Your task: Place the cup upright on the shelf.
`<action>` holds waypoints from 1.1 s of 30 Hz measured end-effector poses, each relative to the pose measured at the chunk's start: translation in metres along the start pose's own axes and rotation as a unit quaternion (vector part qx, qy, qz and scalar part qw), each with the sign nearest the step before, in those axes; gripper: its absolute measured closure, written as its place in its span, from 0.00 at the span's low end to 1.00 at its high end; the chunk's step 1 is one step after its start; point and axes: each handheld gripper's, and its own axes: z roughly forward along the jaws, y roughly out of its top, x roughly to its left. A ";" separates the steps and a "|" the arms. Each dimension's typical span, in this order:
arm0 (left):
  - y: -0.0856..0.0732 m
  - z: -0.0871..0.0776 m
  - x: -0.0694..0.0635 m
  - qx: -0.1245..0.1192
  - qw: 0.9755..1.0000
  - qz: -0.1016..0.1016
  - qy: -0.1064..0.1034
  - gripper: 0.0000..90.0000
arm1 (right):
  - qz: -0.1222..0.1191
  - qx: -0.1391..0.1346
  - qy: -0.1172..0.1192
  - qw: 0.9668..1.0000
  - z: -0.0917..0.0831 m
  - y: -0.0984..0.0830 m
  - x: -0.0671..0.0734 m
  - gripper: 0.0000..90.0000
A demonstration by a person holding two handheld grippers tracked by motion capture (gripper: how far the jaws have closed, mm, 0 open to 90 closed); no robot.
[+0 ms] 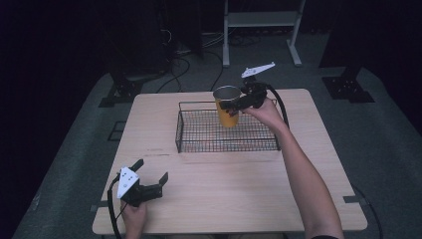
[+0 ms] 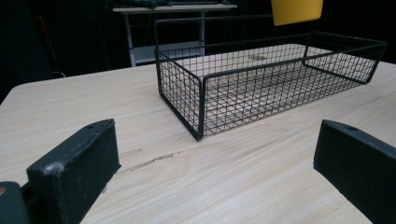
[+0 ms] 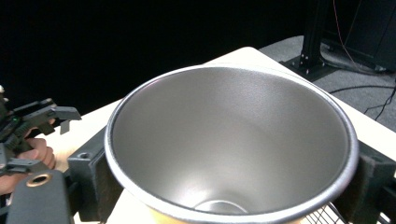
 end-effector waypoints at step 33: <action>0.000 -0.001 0.000 0.000 1.000 -0.001 -0.001 0.00 | 0.030 0.047 -0.008 0.998 0.048 -0.058 -0.036 0.13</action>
